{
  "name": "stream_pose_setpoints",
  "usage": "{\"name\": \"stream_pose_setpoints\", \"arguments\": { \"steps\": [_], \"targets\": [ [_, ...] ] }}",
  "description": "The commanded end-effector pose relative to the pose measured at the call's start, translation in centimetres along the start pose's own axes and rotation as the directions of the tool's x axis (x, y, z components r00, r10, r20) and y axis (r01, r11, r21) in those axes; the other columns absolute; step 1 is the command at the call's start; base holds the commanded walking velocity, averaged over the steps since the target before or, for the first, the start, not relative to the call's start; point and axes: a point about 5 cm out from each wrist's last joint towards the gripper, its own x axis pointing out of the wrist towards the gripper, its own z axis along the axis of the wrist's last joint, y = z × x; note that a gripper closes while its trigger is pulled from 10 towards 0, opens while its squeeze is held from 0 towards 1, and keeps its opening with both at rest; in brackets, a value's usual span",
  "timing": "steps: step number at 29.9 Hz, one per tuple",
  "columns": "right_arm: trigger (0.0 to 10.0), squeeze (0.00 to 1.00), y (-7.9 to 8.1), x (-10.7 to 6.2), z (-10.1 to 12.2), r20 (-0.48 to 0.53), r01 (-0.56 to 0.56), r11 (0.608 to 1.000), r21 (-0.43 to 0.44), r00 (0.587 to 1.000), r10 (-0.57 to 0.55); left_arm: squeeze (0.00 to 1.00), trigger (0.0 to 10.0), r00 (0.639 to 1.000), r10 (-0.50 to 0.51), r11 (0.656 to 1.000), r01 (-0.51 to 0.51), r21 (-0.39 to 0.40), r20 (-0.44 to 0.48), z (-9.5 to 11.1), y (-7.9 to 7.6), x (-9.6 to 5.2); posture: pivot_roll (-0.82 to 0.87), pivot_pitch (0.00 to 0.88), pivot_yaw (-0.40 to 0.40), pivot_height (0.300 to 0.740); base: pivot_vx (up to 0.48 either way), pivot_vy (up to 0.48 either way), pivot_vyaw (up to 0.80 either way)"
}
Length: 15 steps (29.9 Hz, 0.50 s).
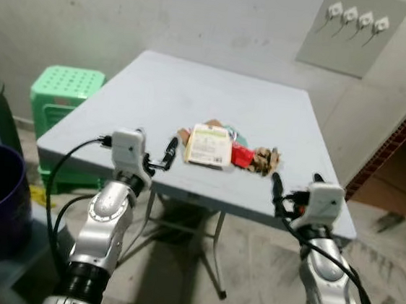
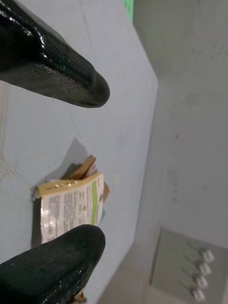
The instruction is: Picking trash to rubbish bin
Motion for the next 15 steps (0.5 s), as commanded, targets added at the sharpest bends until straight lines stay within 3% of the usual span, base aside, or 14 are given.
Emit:
{"name": "stream_pose_setpoints", "arguments": {
  "steps": [1,8,15],
  "targets": [
    [10.0,0.00,-0.8,0.1,-0.2,-0.046,0.051,0.999,0.006,0.998,-0.050,0.00,10.0,0.998,-0.062,0.998,0.062,0.001,-0.026,-0.3,-1.5,0.2,-0.03,0.000,-0.076,0.740,0.000,0.000,0.00],
    [10.0,0.00,-0.6,-0.1,-1.0,-0.122,0.063,0.998,0.001,0.991,-0.063,0.00,10.0,0.975,-0.216,0.976,0.217,0.016,-0.061,-1.2,-3.9,-0.8,-0.04,0.000,-0.074,0.740,0.000,0.000,0.00],
    [10.0,0.00,-0.5,-0.6,-1.0,-0.135,0.052,0.999,0.004,0.990,-0.051,0.00,10.0,0.960,-0.268,0.963,0.268,-0.014,-0.075,-1.6,-5.1,-1.3,-0.05,0.000,-0.074,0.740,0.000,0.000,0.00]
  ]
}}
